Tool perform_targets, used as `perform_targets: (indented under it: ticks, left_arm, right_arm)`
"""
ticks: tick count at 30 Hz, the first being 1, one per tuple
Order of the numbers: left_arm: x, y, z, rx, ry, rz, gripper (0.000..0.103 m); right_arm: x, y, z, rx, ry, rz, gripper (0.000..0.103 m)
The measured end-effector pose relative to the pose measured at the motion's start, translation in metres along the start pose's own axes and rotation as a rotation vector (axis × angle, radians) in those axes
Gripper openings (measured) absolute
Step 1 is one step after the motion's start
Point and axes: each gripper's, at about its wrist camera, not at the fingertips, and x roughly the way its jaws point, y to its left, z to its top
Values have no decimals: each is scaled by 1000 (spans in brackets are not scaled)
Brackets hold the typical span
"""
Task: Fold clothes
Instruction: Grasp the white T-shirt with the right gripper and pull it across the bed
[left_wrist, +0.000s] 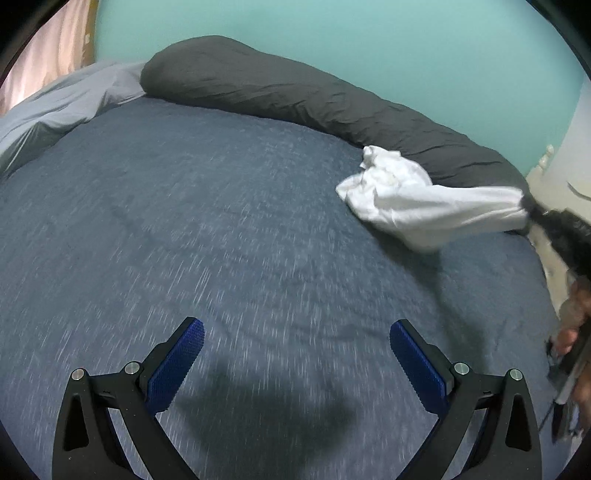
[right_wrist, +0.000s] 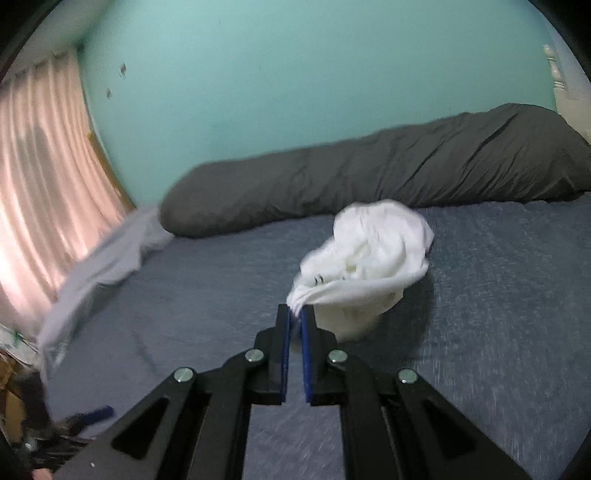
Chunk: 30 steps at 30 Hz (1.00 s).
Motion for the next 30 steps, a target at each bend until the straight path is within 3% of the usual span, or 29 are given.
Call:
perform_targets:
  ticks: [9, 17, 22, 30]
  left_arm:
    - [-83, 10, -50, -38, -42, -31, 103]
    - [-124, 16, -99, -86, -57, -64, 103]
    - [-117, 5, -133, -67, -8, -106, 103]
    - [-78, -6, -174, -16, 70, -183, 103]
  right_arm:
    - [-144, 53, -9, -57, -83, 62, 5]
    - [-263, 91, -53, -70, -136, 150, 4]
    - [-268, 70, -94, -2, -73, 133, 4]
    - [-190, 18, -174, 103, 44, 42, 5]
